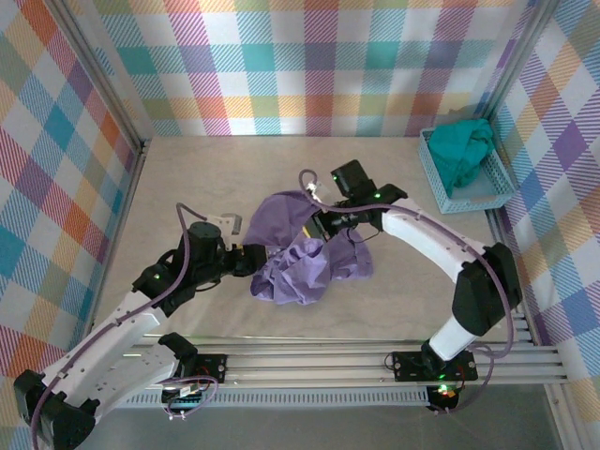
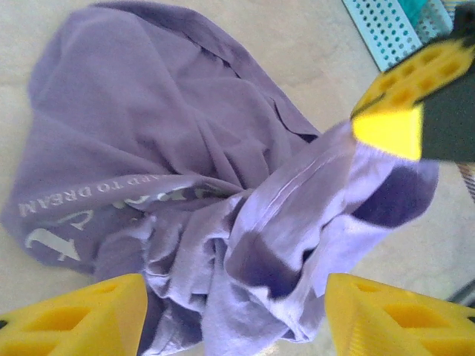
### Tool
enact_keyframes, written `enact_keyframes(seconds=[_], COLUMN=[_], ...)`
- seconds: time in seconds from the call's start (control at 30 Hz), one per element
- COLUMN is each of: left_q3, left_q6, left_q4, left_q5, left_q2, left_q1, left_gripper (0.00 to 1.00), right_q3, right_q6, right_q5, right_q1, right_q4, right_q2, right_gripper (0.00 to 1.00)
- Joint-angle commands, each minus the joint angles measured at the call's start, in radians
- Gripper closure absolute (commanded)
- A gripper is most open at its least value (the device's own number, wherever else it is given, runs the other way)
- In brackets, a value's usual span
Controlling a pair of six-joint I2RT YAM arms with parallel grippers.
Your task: Fold the inside-out t-shirt
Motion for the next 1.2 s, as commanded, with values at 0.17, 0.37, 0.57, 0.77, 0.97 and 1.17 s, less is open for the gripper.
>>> enact_keyframes(seconds=[0.17,0.37,0.57,0.77,0.97,1.17], left_q3=[-0.119,-0.088,-0.063,-0.05,-0.027,-0.012], left_q6=[-0.165,-0.162,-0.172,-0.174,-0.152,-0.13], left_q4=[0.261,0.327,0.355,0.383,0.358,0.331], left_q5=[0.173,0.123,0.109,0.108,0.088,0.095], left_q2=[0.117,0.247,0.338,0.346,0.368,0.363], left_q1=[-0.07,-0.156,-0.188,-0.201,-0.2,-0.202], left_gripper=[0.33,0.32,0.4,0.52,0.61,0.75], right_q3=[-0.019,-0.015,-0.022,-0.027,-0.026,-0.031], right_q6=[0.109,0.116,0.111,0.106,0.105,0.103], right_q5=[0.035,0.025,0.036,0.039,0.033,0.042], right_q1=[-0.02,-0.021,-0.023,-0.027,-0.029,-0.038], right_q4=[0.064,0.069,0.061,0.062,0.063,0.058], right_q2=[0.038,0.047,0.04,0.041,0.042,0.035], right_gripper=[0.98,0.98,0.98,0.98,0.99,0.98])
